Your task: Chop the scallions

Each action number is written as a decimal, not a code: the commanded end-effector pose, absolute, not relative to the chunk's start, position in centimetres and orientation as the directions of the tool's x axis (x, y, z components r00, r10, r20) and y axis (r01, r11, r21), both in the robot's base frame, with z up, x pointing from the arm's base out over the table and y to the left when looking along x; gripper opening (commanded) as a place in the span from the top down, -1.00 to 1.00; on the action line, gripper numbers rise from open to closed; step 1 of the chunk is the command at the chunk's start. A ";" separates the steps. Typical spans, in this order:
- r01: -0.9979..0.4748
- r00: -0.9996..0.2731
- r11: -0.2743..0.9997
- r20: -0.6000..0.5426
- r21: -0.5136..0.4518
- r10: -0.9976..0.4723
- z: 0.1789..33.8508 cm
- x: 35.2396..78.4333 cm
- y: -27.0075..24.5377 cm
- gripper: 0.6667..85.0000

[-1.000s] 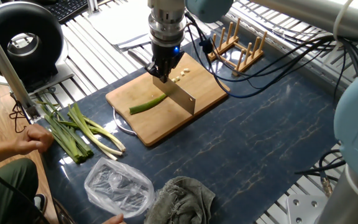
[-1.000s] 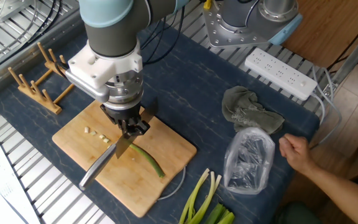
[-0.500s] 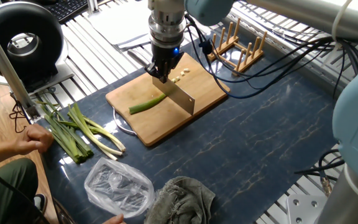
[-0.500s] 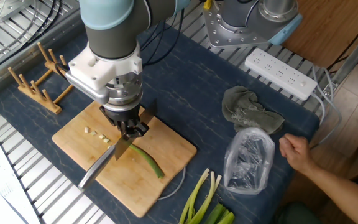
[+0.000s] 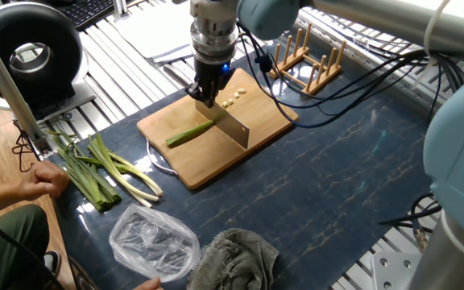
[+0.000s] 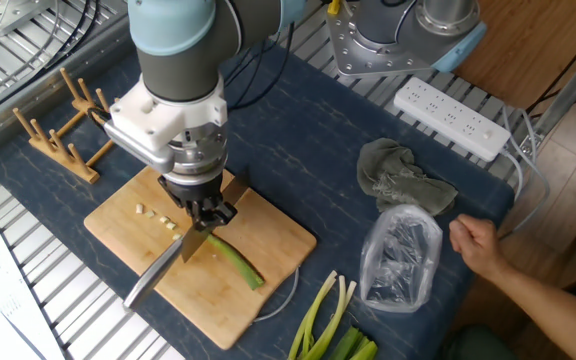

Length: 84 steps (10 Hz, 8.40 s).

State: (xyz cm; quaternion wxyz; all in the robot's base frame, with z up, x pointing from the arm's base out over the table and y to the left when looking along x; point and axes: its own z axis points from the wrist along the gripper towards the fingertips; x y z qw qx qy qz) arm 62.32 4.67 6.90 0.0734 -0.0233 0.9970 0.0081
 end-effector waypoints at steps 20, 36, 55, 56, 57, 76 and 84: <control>-0.110 -0.983 0.994 -0.147 0.005 -0.108 9.1 62.9 8.8 0.98; -0.082 -0.978 0.997 -0.196 0.012 -0.078 6.7 66.2 10.5 0.98; -0.138 -0.984 0.990 -0.121 0.026 -0.134 11.9 64.3 8.4 0.98; -0.138 -0.984 0.990 -0.121 0.026 -0.134 11.9 64.2 8.4 0.98; -0.137 -0.984 0.990 -0.121 0.026 -0.133 11.9 64.2 8.5 0.98; -0.131 -0.986 0.991 -0.100 -0.026 -0.133 12.0 63.9 7.3 0.98; -0.227 -0.962 0.971 -0.140 -0.069 -0.235 8.9 65.3 3.3 0.98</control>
